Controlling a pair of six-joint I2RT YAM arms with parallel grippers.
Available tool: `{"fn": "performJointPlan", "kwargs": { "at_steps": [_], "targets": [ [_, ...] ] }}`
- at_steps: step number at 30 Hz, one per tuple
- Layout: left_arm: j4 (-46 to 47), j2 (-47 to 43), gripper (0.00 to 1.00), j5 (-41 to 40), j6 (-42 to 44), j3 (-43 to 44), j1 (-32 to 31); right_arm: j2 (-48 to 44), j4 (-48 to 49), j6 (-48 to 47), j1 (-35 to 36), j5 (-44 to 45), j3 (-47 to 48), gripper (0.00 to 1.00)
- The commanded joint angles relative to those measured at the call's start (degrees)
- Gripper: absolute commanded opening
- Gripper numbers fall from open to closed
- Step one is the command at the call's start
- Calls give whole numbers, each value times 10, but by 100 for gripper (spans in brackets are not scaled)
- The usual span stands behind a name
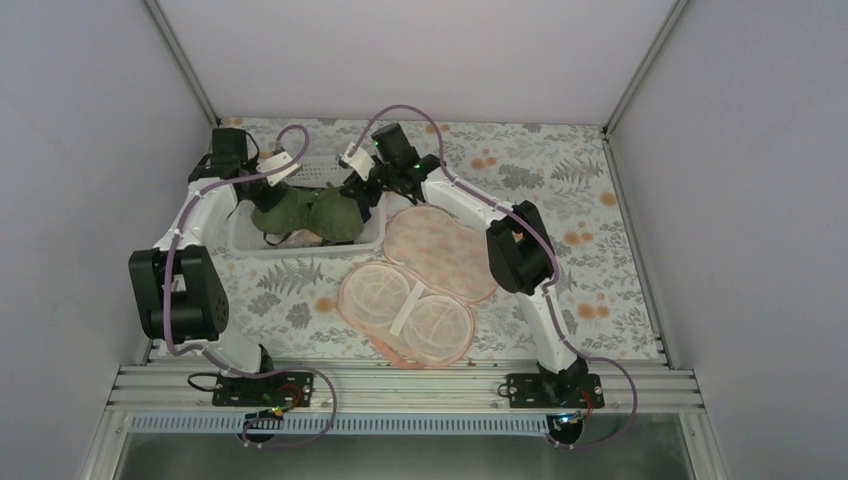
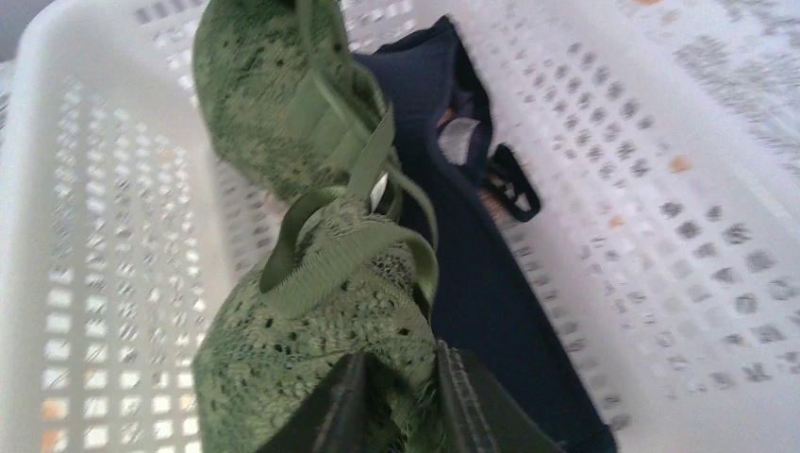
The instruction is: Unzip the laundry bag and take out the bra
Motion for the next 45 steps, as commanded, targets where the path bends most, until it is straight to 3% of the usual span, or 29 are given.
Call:
{"fn": "performJointPlan", "kwargs": {
  "at_steps": [1,5,11,21,24,28,30,31,37,42,45],
  "targets": [
    [73,6,11,17,-23,2,4,9,50,38,-3,55,31,33],
    [100,21,11,0,-30,-1,4,28,44,62,-3,116,59,39],
    [131,62,26,-24,-60,15,4,25,37,77,-3,160,85,53],
    [179,94,45,-85,-127,43,8,-96,-20,119,-21,247,59,68],
    [184,67,56,-54,-148,59,8,-166,-41,166,-69,250,-7,72],
    [182,33,61,-20,-190,89,7,-265,-56,221,-155,252,-139,82],
    [175,8,62,-6,-241,103,6,-306,-59,241,-203,236,-211,98],
    [169,-9,64,6,-265,106,2,-329,-60,247,-225,223,-244,99],
    [60,-113,72,79,-330,80,-103,-370,-79,262,-305,191,-382,100],
    [-59,-162,76,127,-395,39,-195,-357,-115,258,-312,201,-423,100],
    [-77,-212,85,161,-431,-18,-212,-339,-123,262,-311,212,-460,99]
  ]
}}
